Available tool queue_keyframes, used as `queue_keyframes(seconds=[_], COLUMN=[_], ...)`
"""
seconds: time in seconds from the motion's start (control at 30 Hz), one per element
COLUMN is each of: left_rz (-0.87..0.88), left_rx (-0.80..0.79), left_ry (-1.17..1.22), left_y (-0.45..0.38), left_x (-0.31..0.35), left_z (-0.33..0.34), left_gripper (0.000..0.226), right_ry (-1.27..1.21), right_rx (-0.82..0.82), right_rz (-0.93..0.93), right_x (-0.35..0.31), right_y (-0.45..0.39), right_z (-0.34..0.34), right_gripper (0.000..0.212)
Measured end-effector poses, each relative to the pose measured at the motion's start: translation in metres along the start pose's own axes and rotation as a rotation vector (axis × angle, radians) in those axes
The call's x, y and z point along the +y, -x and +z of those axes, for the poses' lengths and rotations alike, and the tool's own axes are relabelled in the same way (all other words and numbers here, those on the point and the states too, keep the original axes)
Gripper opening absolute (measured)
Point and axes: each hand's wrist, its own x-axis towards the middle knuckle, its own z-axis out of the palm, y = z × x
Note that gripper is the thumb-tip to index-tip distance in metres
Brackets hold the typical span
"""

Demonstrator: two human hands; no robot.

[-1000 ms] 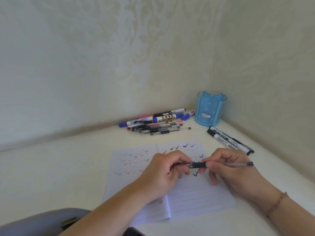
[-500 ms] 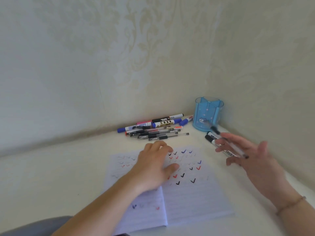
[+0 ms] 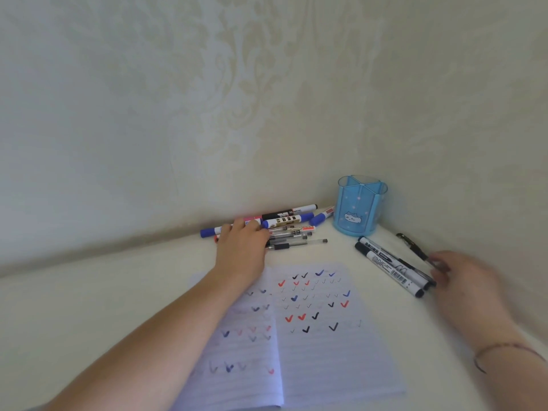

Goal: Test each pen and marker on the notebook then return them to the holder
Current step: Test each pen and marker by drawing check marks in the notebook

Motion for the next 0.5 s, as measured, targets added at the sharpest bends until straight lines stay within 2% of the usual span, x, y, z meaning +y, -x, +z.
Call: queue_keyframes(seconds=[0.1,0.2,0.3,0.4,0.5], left_rz=[0.085,0.211,0.199,0.166,0.164], left_rx=[0.047,0.086,0.025,-0.055,-0.087], left_ry=[-0.049,-0.039,-0.006,-0.070,-0.116], left_y=[-0.002,-0.005,-0.010,-0.019,-0.024], left_x=[-0.001,-0.002,0.004,0.010,0.015], left_z=[0.005,0.010,0.005,0.002,0.004], left_gripper=[0.017,0.018,0.013,0.024,0.023], right_ry=[-0.025,-0.032,0.014,-0.062,-0.149], right_rx=[-0.037,0.000,0.074,0.194,0.287], right_rz=[0.019,0.007,-0.051,-0.112,-0.203], right_x=[0.000,0.000,0.001,-0.007,-0.020], right_y=[-0.001,-0.001,-0.001,0.003,0.010], right_z=[0.005,0.008,0.009,0.004,-0.006], right_gripper=[0.025,0.023,0.019,0.014,0.034])
